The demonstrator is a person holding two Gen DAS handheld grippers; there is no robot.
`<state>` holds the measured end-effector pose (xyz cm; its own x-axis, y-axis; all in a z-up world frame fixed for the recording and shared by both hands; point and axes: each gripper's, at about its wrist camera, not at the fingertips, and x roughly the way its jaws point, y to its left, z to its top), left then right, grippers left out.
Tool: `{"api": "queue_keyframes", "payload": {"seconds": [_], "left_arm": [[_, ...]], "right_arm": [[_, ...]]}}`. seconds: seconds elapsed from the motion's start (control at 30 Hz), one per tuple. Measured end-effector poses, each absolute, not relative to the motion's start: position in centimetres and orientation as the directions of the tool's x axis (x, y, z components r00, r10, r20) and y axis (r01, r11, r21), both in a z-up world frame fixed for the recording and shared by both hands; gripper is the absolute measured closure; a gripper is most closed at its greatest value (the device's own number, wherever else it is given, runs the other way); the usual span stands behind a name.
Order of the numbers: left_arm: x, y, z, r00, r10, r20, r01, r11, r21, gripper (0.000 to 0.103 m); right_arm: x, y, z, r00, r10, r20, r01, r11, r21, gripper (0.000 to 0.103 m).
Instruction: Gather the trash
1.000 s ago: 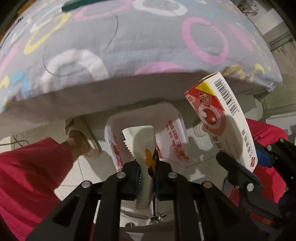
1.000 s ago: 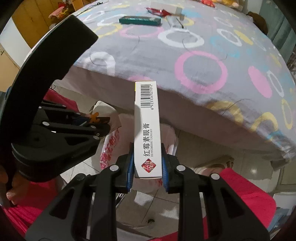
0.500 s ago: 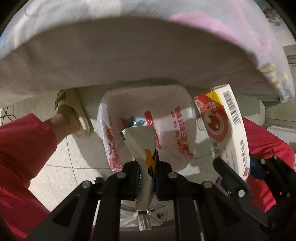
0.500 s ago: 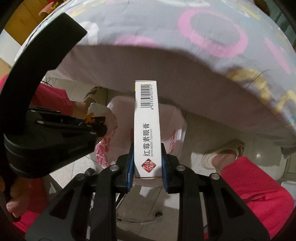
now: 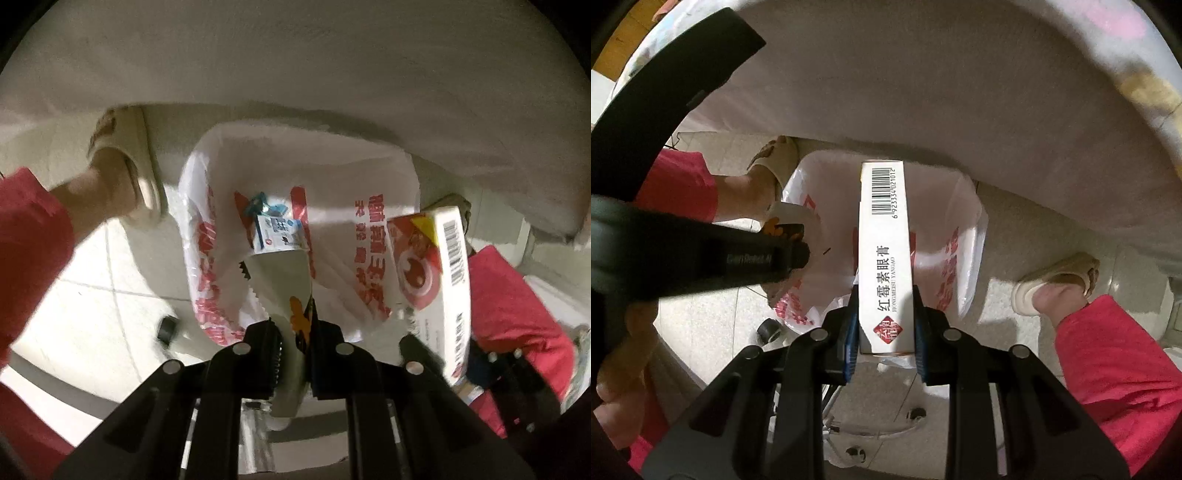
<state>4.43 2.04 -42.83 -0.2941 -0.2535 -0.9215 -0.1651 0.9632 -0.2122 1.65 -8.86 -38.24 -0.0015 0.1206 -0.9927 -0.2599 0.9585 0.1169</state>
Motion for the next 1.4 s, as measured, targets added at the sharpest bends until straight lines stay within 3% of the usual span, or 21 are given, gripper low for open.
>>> {"api": "queue_keyframes", "payload": {"seconds": [0.67, 0.73, 0.77, 0.8, 0.83, 0.97, 1.27, 1.4], "left_arm": [[5.5, 1.8, -48.7, -0.402, -0.243, -0.883, -0.249, 0.957, -0.150, 0.090], [5.6, 2.1, -49.2, -0.411, -0.256, -0.875, -0.272, 0.950, -0.150, 0.080], [5.5, 2.1, -49.2, -0.405, -0.262, -0.876, -0.284, 0.947, -0.152, 0.061], [5.5, 2.3, -49.1, -0.393, -0.265, -0.880, -0.298, 0.943, -0.151, 0.043], [5.5, 2.4, -48.9, -0.377, -0.261, -0.889, -0.306, 0.941, -0.147, 0.039], [5.5, 2.5, -48.0, -0.356, -0.218, -0.909, -0.276, 0.954, -0.121, 0.035], [4.4, 2.6, -43.3, -0.230, -0.107, -0.967, -0.157, 0.985, -0.072, 0.034], [3.7, 2.1, -40.2, -0.162, -0.058, -0.985, -0.055, 0.997, -0.050, 0.034]], "right_arm": [[3.4, -9.0, -44.0, -0.125, 0.119, -0.985, -0.199, 0.970, 0.142, 0.079], [3.3, -9.1, -44.1, -0.123, 0.115, -0.986, -0.201, 0.970, 0.138, 0.074], [3.3, -9.0, -44.1, -0.125, 0.109, -0.986, -0.200, 0.971, 0.133, 0.061], [3.2, -9.1, -44.0, -0.120, 0.108, -0.987, -0.202, 0.971, 0.131, 0.056], [3.2, -9.1, -43.9, -0.114, 0.106, -0.988, -0.205, 0.970, 0.128, 0.056], [3.2, -8.9, -43.6, -0.108, 0.102, -0.989, -0.217, 0.968, 0.124, 0.056], [2.3, -8.4, -39.8, -0.042, 0.100, -0.994, -0.286, 0.952, 0.108, 0.055], [1.4, -8.7, -36.2, 0.027, 0.109, -0.994, -0.321, 0.942, 0.094, 0.043]]}}
